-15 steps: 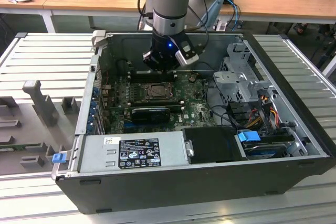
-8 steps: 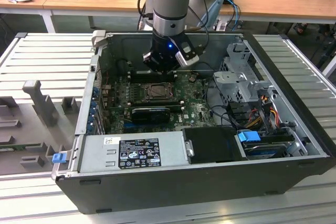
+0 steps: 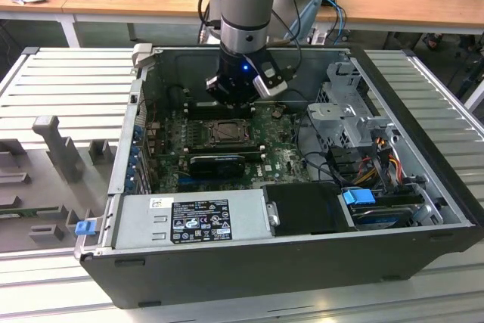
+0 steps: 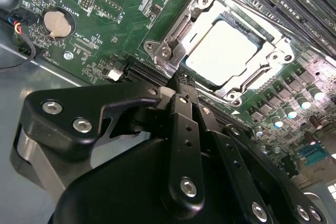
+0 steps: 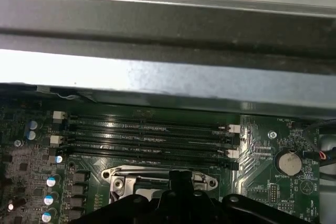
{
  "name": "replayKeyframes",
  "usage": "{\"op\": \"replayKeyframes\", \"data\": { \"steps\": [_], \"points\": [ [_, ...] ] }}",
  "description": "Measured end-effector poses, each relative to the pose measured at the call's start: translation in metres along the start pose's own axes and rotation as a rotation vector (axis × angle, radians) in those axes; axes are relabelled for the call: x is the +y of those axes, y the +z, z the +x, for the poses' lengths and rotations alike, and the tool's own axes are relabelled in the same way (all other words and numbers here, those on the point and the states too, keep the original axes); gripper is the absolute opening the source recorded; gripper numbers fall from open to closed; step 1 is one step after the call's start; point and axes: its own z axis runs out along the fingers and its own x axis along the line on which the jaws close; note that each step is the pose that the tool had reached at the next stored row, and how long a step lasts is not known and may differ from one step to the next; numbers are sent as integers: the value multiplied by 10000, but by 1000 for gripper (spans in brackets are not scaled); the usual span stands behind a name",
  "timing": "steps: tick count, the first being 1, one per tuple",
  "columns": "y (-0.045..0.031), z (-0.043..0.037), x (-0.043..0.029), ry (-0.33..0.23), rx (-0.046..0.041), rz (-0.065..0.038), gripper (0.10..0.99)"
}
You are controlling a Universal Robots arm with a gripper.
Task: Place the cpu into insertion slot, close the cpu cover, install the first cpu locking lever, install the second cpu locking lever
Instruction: 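Install the second cpu locking lever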
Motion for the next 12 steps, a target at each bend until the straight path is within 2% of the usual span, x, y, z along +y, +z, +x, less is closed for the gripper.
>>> {"op": "replayKeyframes", "data": {
  "steps": [12],
  "points": [
    [-10,6,-90,1,-1,-1,106]
  ]
}}
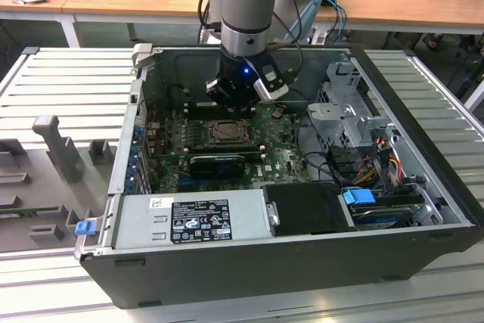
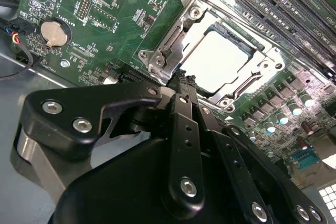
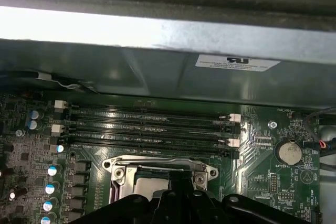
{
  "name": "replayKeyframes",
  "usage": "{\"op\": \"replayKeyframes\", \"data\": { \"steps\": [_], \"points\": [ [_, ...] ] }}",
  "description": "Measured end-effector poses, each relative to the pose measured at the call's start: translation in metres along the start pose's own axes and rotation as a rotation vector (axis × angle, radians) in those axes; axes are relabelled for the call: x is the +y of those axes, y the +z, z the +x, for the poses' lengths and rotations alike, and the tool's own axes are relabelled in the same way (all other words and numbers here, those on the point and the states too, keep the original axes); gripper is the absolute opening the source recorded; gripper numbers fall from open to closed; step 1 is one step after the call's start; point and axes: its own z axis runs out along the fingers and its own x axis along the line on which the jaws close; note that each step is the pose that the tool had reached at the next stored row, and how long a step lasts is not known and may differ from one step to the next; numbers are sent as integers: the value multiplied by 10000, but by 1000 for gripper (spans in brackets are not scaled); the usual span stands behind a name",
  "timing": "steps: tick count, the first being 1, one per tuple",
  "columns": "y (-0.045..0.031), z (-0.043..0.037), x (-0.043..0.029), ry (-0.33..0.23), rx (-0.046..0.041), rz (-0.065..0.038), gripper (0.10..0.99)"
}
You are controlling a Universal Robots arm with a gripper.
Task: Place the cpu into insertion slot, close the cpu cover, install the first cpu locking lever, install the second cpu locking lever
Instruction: 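Install the second cpu locking lever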
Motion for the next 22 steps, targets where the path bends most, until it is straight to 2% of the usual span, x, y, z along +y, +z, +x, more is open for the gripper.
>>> {"op": "replayKeyframes", "data": {
  "steps": [8,15,22],
  "points": [
    [-51,0,-2,-1,2,2,106],
    [-55,1,-25,-2,2,2,106],
    [-64,5,-108,-1,2,1,106]
  ]
}}
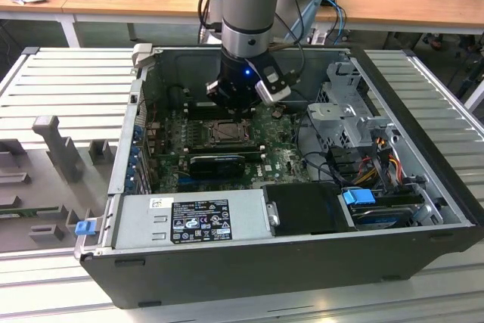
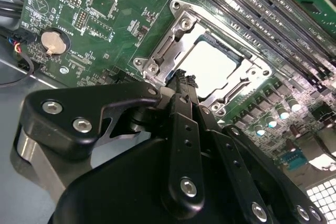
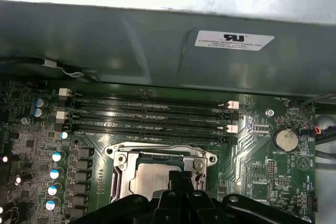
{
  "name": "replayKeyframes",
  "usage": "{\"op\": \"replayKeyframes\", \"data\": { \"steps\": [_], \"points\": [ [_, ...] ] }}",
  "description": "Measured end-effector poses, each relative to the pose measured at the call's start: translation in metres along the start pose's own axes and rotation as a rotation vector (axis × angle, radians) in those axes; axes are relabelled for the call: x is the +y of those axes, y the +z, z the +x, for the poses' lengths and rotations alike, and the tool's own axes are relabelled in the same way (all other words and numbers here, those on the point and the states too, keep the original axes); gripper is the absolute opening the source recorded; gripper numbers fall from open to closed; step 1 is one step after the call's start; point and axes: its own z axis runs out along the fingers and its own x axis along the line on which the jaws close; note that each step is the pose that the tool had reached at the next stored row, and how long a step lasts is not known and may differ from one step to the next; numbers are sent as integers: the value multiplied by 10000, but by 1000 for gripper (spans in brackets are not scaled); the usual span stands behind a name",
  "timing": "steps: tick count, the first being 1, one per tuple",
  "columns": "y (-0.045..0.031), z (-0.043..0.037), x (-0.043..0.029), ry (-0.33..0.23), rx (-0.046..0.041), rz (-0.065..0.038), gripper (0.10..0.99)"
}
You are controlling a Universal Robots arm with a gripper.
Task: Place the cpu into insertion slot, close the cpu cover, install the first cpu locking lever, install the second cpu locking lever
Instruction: 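Install the second cpu locking lever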
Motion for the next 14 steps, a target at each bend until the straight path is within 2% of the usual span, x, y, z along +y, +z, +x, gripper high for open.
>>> {"op": "replayKeyframes", "data": {
  "steps": [9,14],
  "points": [
    [-7,3,-58,-1,0,1,106],
    [-36,4,-63,0,0,1,106]
  ]
}}
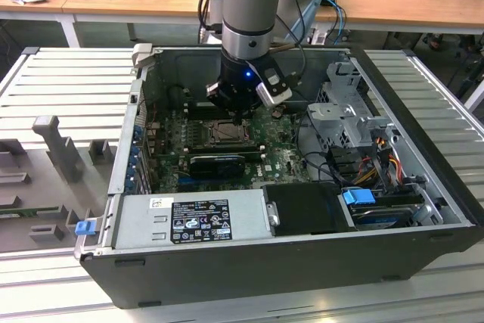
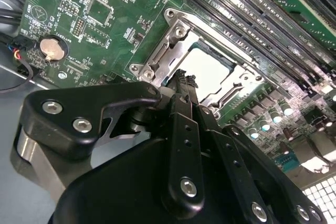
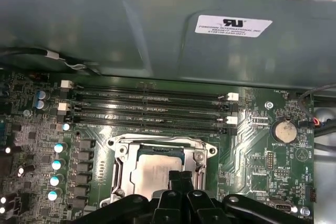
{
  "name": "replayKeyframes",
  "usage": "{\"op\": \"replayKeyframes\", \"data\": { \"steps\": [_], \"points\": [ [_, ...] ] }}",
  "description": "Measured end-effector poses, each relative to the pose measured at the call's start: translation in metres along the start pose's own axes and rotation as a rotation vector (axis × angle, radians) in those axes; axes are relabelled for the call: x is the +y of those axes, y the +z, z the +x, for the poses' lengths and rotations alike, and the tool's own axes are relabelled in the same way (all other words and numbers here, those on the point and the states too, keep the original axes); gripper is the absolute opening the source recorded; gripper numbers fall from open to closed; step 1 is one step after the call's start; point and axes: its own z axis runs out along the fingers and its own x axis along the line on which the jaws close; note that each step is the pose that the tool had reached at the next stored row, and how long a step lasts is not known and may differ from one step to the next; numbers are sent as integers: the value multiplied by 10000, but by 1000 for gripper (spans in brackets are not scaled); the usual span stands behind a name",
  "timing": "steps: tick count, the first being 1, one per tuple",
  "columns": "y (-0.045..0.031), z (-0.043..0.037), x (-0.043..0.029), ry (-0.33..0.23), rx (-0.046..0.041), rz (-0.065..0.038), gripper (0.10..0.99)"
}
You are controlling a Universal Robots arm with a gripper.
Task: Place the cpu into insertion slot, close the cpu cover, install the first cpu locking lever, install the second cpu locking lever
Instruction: 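Install the second cpu locking lever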
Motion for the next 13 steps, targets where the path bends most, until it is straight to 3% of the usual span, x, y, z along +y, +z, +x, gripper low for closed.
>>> {"op": "replayKeyframes", "data": {
  "steps": [4,9,13],
  "points": [
    [-12,1,-18,-1,0,-1,106],
    [-25,8,-124,-1,1,0,106],
    [-66,11,-157,1,0,-7,106]
  ]
}}
